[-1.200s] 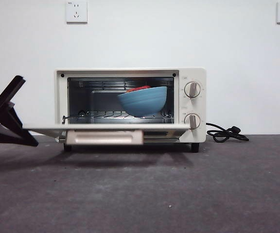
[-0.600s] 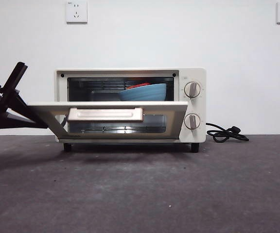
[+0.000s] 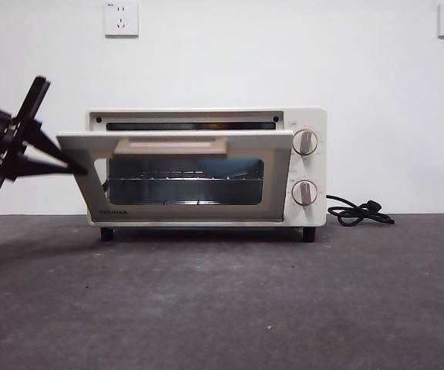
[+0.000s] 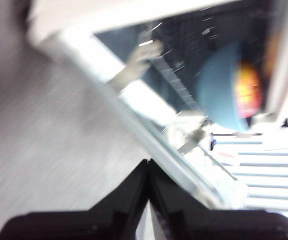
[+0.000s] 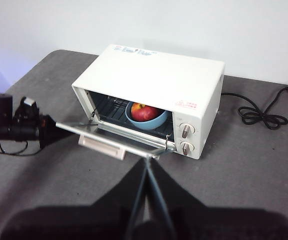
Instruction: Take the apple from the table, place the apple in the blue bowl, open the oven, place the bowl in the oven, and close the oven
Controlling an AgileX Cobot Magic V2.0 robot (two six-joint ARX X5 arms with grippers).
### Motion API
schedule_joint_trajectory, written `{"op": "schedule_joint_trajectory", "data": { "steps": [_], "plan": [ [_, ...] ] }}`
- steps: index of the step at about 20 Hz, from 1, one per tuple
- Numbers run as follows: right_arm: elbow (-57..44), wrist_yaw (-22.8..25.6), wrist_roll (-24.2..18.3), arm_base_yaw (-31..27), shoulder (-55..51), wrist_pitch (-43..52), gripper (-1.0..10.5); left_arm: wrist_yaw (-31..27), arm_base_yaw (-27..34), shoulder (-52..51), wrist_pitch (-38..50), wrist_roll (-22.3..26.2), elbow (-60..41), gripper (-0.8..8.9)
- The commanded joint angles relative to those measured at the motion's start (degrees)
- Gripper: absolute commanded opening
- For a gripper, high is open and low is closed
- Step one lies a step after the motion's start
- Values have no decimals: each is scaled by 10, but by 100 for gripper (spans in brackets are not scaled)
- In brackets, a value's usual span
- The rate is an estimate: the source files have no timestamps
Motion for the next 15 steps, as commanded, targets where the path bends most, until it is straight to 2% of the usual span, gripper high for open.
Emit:
{"op": "schedule_joint_trajectory", "data": {
  "steps": [1,9,15],
  "plan": [
    [-4,-2,-3,1,-1,-13,-3,5,-4,-1,12,-13,27,-7],
    [-4,-2,-3,1,-11,-13,-3,-66,-4,-1,4,-17,97,-7],
    [-4,-2,-3,1,-21,-13,-2,-84,-4,-1,4,-17,123,-7]
  ]
}}
